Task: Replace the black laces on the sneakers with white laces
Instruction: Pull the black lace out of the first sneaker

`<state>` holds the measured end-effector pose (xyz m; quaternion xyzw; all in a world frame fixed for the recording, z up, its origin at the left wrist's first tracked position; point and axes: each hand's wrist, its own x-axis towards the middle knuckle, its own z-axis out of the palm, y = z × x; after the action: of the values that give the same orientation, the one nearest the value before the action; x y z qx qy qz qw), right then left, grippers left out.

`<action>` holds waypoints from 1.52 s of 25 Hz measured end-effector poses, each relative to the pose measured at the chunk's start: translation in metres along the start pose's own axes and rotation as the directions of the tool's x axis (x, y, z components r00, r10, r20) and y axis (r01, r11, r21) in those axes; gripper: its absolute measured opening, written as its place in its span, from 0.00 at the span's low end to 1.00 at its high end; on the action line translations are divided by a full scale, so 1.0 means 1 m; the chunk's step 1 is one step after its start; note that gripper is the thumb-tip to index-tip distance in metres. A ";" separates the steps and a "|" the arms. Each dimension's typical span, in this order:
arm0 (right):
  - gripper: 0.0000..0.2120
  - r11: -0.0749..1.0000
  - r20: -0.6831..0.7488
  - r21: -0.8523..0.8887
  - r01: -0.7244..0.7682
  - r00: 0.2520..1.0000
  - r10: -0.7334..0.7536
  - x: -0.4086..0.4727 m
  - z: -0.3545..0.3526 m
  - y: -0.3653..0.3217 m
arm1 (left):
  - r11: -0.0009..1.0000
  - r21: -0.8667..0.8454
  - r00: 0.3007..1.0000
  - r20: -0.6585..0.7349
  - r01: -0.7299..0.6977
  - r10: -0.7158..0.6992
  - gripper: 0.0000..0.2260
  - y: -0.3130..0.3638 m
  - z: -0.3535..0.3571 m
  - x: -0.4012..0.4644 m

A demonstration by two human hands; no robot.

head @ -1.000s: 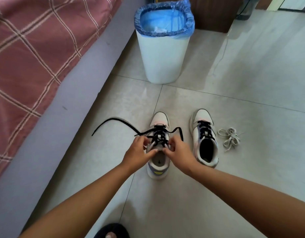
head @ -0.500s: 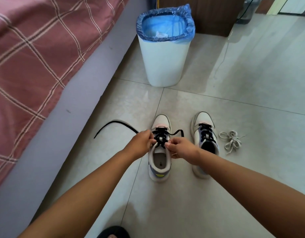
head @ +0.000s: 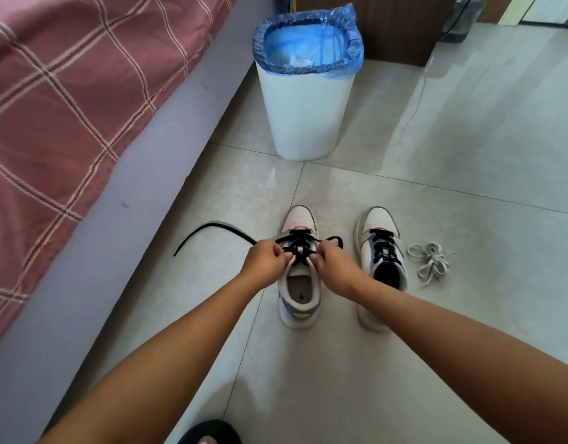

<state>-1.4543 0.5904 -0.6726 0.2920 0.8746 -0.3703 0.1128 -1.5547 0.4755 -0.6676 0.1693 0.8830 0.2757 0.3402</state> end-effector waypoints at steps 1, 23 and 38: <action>0.03 0.975 0.013 -0.194 0.103 0.995 -0.103 -0.002 -0.008 -0.003 | 0.979 0.185 0.995 -0.031 -0.084 0.091 0.06 0.000 -0.004 -0.001; 0.15 0.911 0.057 0.259 -0.321 0.947 0.317 0.017 -0.021 0.016 | 0.907 -0.181 0.916 0.215 0.379 -0.340 0.19 0.001 -0.018 0.006; 0.12 0.960 -0.172 -0.036 -0.279 0.948 0.269 0.023 -0.047 0.023 | 0.901 0.321 0.955 -0.060 0.293 -0.289 0.12 -0.007 -0.033 0.017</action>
<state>-1.4584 0.6470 -0.6629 0.4368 0.8425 -0.2993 0.0989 -1.5901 0.4658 -0.6601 0.0882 0.9336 0.0728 0.3397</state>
